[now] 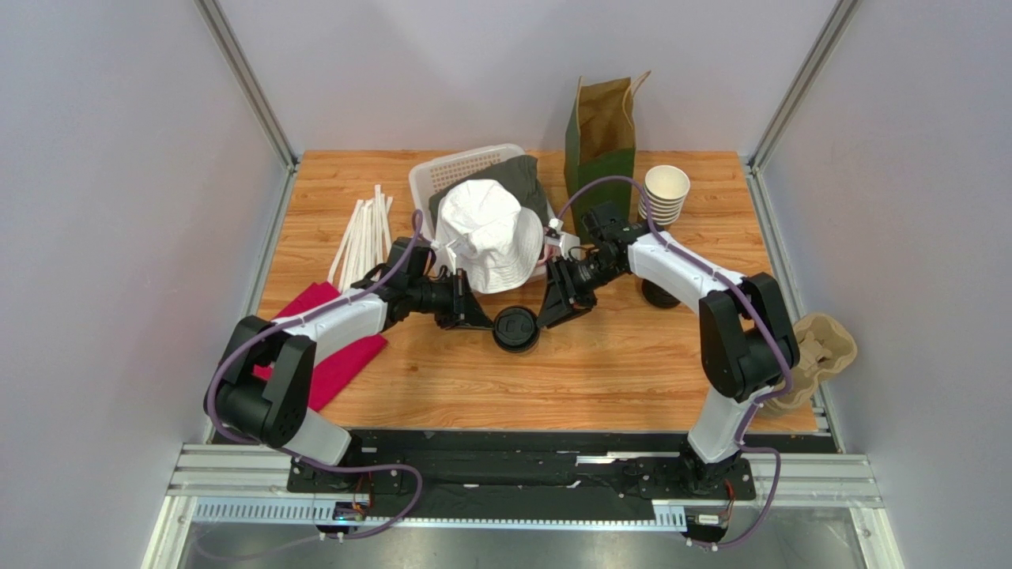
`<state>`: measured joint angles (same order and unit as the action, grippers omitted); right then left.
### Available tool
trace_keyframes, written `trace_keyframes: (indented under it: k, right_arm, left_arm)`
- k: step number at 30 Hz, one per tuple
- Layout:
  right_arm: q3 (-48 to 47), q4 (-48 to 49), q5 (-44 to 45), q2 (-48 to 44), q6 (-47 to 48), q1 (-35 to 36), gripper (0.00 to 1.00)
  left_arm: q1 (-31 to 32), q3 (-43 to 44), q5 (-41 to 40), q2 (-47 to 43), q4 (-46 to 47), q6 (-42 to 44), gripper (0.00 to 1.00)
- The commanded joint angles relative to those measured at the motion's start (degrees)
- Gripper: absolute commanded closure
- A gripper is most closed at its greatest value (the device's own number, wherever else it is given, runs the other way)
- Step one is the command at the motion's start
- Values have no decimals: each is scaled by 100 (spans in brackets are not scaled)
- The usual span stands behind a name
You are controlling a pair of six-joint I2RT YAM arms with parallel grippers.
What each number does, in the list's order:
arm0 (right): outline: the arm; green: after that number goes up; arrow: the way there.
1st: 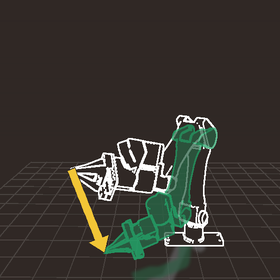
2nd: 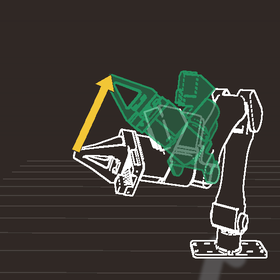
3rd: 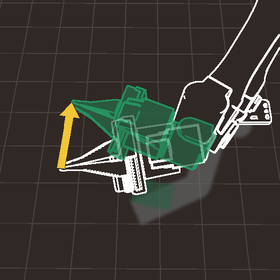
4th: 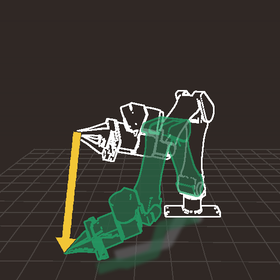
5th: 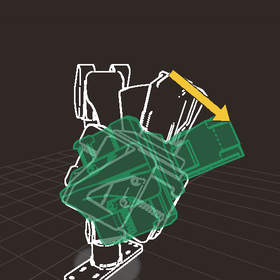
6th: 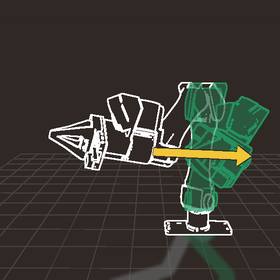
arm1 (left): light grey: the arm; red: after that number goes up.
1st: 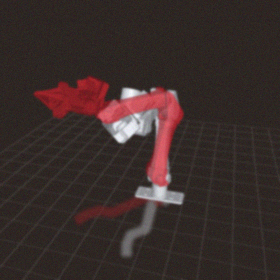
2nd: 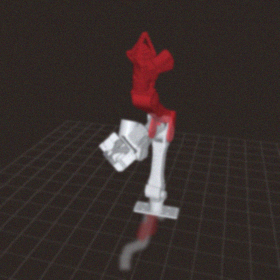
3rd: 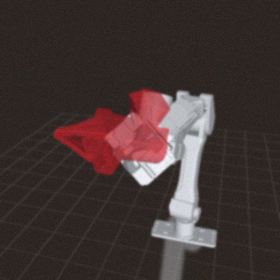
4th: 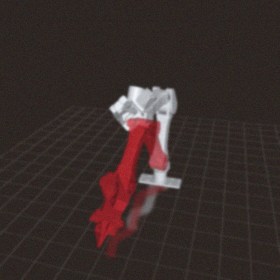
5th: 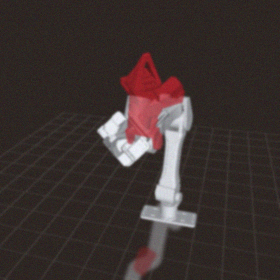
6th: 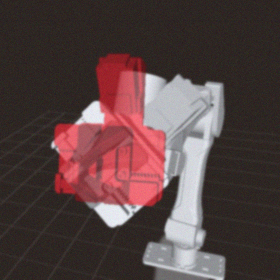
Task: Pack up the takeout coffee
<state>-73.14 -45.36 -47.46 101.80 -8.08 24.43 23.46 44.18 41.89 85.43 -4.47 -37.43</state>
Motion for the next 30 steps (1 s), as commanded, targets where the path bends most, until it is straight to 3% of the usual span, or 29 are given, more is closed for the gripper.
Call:
trace_keyframes:
  k: [1,6,11,16,30]
  right_arm:
    - [-174,-69,-237,-283,113,-52,63]
    - [-218,10,-369,-459,-1,-43,61]
    - [-122,615,-720,-696,-510,-43,71]
    - [-16,1284,-914,-802,-1275,0,74]
    - [309,1188,-844,-495,-1196,581,76]
  left_arm:
    - [-35,134,91,-70,-10,-80,90]
    - [27,240,83,-123,-176,-36,91]
    - [105,354,74,-105,-273,-36,90]
    - [185,442,39,-132,-326,-71,90]
    - [238,504,73,-184,-354,-168,87]
